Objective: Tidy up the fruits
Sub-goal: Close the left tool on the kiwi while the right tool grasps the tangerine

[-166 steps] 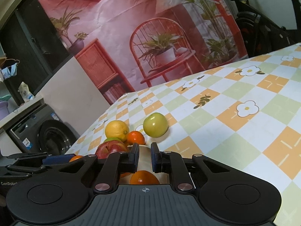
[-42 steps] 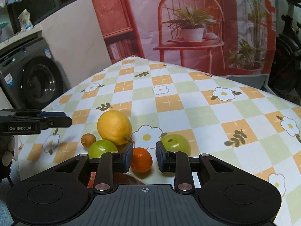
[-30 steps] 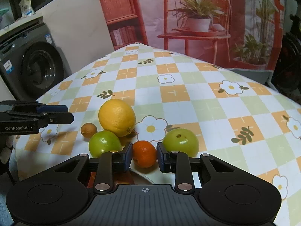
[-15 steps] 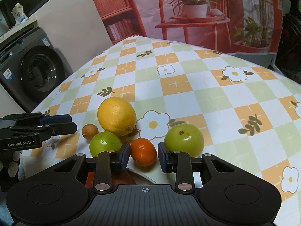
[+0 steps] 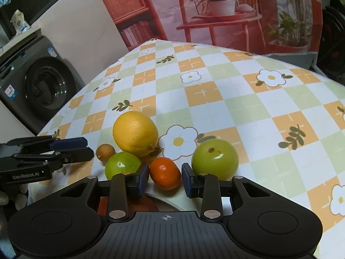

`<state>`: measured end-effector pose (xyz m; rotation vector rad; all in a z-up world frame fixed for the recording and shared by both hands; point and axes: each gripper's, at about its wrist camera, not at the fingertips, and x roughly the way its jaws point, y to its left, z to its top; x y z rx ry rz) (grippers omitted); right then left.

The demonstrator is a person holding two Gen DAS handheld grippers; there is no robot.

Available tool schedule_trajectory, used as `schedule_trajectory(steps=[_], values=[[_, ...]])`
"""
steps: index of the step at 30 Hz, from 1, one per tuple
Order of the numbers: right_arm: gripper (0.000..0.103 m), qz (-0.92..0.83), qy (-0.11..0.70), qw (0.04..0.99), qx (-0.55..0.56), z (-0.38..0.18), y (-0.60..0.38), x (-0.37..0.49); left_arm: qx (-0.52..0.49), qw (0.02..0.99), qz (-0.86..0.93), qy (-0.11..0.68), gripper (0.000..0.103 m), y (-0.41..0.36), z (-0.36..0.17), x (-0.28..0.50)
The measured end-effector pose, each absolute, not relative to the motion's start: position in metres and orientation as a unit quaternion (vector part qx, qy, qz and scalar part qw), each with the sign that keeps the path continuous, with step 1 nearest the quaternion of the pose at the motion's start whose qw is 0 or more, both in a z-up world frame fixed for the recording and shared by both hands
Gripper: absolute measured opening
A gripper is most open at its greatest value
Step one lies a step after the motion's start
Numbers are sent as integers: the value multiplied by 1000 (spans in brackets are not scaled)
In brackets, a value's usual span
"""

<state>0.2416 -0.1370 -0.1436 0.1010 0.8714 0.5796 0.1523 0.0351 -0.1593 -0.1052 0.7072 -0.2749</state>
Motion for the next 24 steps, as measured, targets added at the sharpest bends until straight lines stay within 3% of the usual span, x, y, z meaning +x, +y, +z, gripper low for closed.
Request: schedule_trajectory(steps=[16, 18, 24], values=[[29, 275, 373, 882, 81, -136, -154, 227, -54, 921, -141, 360, 38, 26, -172, 167], [29, 274, 366, 885, 86, -134, -157, 223, -52, 921, -139, 360, 28, 26, -174, 169], [29, 272, 344, 893, 101, -128, -167, 209, -35, 924, -151, 349, 29, 21, -169, 158]])
